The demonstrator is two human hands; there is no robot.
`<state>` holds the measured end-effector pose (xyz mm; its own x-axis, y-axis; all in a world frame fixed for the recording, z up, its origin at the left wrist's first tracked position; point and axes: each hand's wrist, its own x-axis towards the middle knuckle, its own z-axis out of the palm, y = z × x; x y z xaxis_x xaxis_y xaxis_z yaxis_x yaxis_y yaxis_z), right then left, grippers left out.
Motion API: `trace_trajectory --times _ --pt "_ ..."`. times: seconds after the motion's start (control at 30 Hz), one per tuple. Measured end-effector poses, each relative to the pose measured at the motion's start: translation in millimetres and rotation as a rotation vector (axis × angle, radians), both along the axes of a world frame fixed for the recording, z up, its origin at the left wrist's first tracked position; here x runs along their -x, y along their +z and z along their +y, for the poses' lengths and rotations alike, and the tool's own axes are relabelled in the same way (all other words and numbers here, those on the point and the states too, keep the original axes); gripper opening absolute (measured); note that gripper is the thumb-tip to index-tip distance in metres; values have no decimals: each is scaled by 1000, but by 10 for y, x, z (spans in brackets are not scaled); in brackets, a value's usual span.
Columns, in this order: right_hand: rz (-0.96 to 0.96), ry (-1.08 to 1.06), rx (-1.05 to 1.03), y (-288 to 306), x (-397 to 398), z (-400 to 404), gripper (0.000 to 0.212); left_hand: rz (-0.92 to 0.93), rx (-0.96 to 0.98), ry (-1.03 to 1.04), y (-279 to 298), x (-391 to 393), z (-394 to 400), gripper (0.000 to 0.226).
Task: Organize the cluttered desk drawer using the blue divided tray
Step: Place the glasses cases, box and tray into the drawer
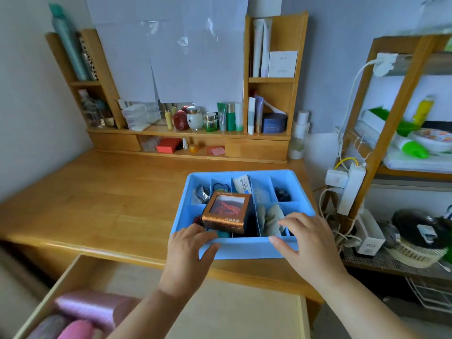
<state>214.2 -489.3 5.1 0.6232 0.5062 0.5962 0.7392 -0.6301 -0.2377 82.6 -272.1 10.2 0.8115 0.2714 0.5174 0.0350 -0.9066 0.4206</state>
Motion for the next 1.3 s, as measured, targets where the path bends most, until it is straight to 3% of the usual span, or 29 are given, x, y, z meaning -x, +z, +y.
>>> trace_trajectory --times 0.1,0.17,0.23,0.37,0.43,0.5,0.63,0.77,0.93,1.0,1.07,1.13,1.2,1.3 --pt "2 -35 16 -196 75 -64 44 -15 3 -10 -1 142 -20 16" --pt "11 -52 -11 -301 88 -77 42 -57 151 14 41 152 -25 13" --pt "-14 -59 -21 -354 76 -69 42 -22 339 94 138 39 -7 31" --pt "-78 -69 -13 -403 77 -48 41 465 414 269 355 -434 142 74" --pt "-86 -78 -24 -412 89 -47 40 673 479 274 414 -610 203 72" --pt "-90 -83 -20 -419 92 -47 40 764 550 281 429 -687 275 64" --pt "-99 -80 -16 -432 89 -47 42 734 520 287 411 -664 357 59" --pt "-47 -60 -30 -331 120 -47 39 516 617 231 332 -529 278 48" --pt "184 90 -355 58 444 -36 32 131 850 130 450 -158 42 26" --pt "444 212 -474 190 704 -31 41 69 924 64 485 78 -141 26" --pt "843 364 -551 241 947 -21 56 93 1031 -17 449 356 -353 28" --pt "1110 419 -594 154 1124 -72 60 184 1078 -100 310 661 -583 26" --pt "1203 353 -529 -10 1280 -205 41 290 1074 -121 67 936 -791 23" --pt "1283 202 -196 -438 1509 -448 22 519 1128 -59 -376 1256 -970 25"
